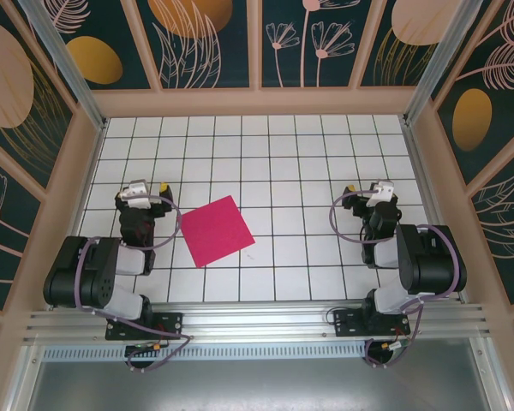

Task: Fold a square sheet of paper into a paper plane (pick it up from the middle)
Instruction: Move the square sheet of paper to the center of the table.

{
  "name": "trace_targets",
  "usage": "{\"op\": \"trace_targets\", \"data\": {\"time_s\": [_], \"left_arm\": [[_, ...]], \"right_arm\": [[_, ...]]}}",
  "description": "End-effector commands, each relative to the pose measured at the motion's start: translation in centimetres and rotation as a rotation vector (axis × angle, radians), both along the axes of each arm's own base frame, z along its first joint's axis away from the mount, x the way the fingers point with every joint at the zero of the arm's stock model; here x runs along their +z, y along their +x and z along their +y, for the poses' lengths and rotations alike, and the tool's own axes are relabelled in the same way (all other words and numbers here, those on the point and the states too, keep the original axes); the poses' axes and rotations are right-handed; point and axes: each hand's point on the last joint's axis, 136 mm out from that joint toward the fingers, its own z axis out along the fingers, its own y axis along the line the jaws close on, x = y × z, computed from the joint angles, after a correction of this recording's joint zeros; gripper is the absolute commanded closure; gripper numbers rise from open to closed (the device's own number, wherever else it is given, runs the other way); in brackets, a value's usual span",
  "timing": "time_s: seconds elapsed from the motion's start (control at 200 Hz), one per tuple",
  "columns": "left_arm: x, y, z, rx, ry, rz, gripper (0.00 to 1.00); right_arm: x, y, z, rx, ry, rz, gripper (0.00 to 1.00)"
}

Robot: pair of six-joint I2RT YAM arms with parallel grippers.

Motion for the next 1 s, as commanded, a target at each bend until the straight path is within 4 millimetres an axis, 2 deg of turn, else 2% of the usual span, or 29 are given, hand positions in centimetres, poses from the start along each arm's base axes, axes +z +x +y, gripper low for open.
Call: {"op": "trace_targets", "data": {"time_s": [0.0, 0.06, 0.13, 0.15, 0.155, 0.175, 0.225, 0.33, 0.43, 0.475, 0.515, 0.575, 0.631, 0.696, 0.781, 0.876, 0.996], "left_arm": [[2.4, -1.4, 2.0, 0.106, -0.045, -0.075, 0.01], [2.7, -1.7, 2.3, 0.125, -0.069, -0.055, 0.01], [3.2, -2.1, 2.4, 0.132, -0.100, -0.048, 0.01], [3.6, -2.3, 2.5, 0.140, -0.111, -0.059, 0.01], [3.7, -2.4, 2.5, 0.141, -0.115, -0.064, 0.01], [4.0, -2.7, 2.6, 0.146, -0.129, -0.074, 0.01], [4.7, -3.2, 2.8, 0.160, -0.173, -0.099, 0.01], [5.1, -3.6, 4.0, 0.250, -0.313, -0.060, 0.01], [4.5, -3.1, 4.2, 0.304, -0.394, 0.068, 0.01], [4.0, -3.0, 4.1, 0.321, -0.443, 0.118, 0.01], [3.7, -2.5, 2.9, 0.257, -0.444, 0.163, 0.01], [3.2, -1.7, 0.4, 0.114, -0.459, 0.209, 0.01], [2.8, -1.5, -0.7, 0.059, -0.506, 0.228, 0.01], [2.4, -1.4, -1.4, 0.032, -0.558, 0.240, 0.01], [2.6, -1.4, -2.2, -0.008, -0.582, 0.241, 0.01], [2.1, -1.7, -2.2, 0.002, -0.586, 0.278, 0.01], [1.3, -2.4, -2.0, 0.020, -0.578, 0.318, 0.02]], "right_arm": [[1.7, 0.8, 0.2, 0.035, 0.017, -0.059, 0.01], [1.9, 0.5, 0.8, 0.054, -0.003, -0.073, 0.01], [3.1, 1.2, 1.8, 0.084, -0.032, -0.054, 0.01], [3.2, 1.7, 1.7, 0.062, -0.032, -0.022, 0.01], [2.4, 1.5, 1.6, 0.057, -0.029, 0.022, 0.01], [2.6, 1.9, 1.5, 0.032, -0.015, 0.062, 0.01], [3.2, 2.6, 1.2, -0.018, 0.055, 0.145, 0.01], [4.1, 3.1, 2.7, -0.039, 0.273, 0.300, 0.01], [5.5, 2.9, 9.4, 0.257, 0.511, 0.408, 0.01], [6.0, 2.2, 13.3, 0.404, 0.560, 0.448, 0.07], [5.6, 1.8, 16.6, 0.471, 0.551, 0.518, 0.08], [4.7, 1.4, 21.4, 0.536, 0.450, 0.631, 0.07], [3.7, 1.2, 25.2, 0.577, 0.364, 0.689, 0.07], [2.5, 1.5, 28.3, 0.556, 0.360, 0.719, 0.07], [2.1, 0.8, 33.3, 0.689, 0.462, 0.747, 0.19], [1.5, 0.3, 38.3, 0.777, 0.493, 0.774, 0.21], [-1.7, -0.1, 42.8, 0.793, 0.426, 0.868, 0.26]]}}
